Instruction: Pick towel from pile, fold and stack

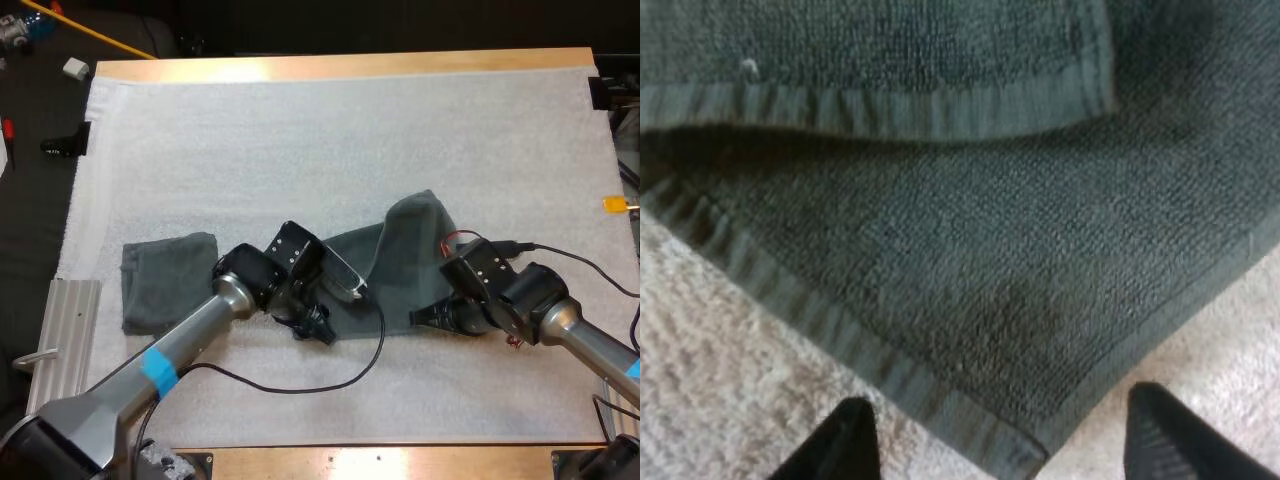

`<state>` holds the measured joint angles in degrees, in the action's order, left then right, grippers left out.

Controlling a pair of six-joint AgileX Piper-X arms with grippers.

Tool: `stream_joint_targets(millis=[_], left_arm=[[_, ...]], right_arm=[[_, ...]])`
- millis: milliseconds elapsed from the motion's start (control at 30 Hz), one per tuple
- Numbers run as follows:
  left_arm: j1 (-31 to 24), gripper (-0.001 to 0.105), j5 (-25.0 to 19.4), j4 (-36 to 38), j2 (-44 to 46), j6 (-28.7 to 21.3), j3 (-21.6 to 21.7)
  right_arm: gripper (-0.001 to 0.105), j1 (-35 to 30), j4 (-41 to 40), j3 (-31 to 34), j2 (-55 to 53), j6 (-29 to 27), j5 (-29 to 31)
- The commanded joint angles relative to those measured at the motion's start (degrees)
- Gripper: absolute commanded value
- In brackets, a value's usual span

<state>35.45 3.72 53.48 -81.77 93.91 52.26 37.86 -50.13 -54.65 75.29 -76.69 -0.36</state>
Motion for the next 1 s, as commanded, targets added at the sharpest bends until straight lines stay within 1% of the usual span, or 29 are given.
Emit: stream_joint_targets(millis=[0, 167, 333, 400, 433, 567, 733, 800, 833, 933, 967], left_arm=[[0.1, 0.048, -0.1, -0.8, -2.4, -0.3, 0.2], [0.1, 0.046, -1.1, -1.2, -5.2, -0.2, 0.2], [0.2, 0.042, -1.8, -1.1, -6.8, -0.4, 0.1], [0.2, 0.040, -2.0, -0.8, -7.4, -0.3, 0.1], [0.2, 0.036, -1.9, -0.8, -7.7, -0.2, 0.1], [0.2, 0.045, -1.2, -1.1, -8.2, 0.1, 0.0], [0.3, 0.043, -1.4, -1.1, -9.0, 0.3, 0.0], [0.2, 0.038, -1.5, -1.2, -9.2, 0.3, 0.0], [0.2, 0.034, -1.5, -1.3, -9.3, 0.4, 0.0], [0.2, 0.019, -1.7, -0.7, -9.5, 0.5, 0.0], [0.3, 0.011, -1.7, -0.4, -9.6, 0.5, 0.1]], right_arm=[[0.000, -0.2, -0.5, -0.3, -0.3, -0.5, 0.1], [0.000, -0.1, -0.5, -0.3, -0.3, -0.4, 0.2], [0.000, -0.1, -0.8, -0.2, -0.4, -0.5, 0.2], [0.000, 0.0, -0.7, -0.2, -0.4, -0.4, 0.2], [0.001, -0.1, -0.7, -0.2, -0.5, -0.4, 0.1], [0.000, 0.0, -0.5, -0.3, -0.6, -0.4, 0.5], [0.000, 0.0, -0.5, -0.2, -0.7, -0.4, 0.5], [0.000, 0.0, -0.5, -0.2, -0.8, -0.3, 0.5], [0.000, 0.0, -0.6, -0.3, -0.8, -0.3, 0.6], [0.000, 0.0, -0.5, -0.2, -0.8, -0.4, 0.5], [0.000, 0.0, -0.5, -0.3, -0.7, -0.4, 0.5]])
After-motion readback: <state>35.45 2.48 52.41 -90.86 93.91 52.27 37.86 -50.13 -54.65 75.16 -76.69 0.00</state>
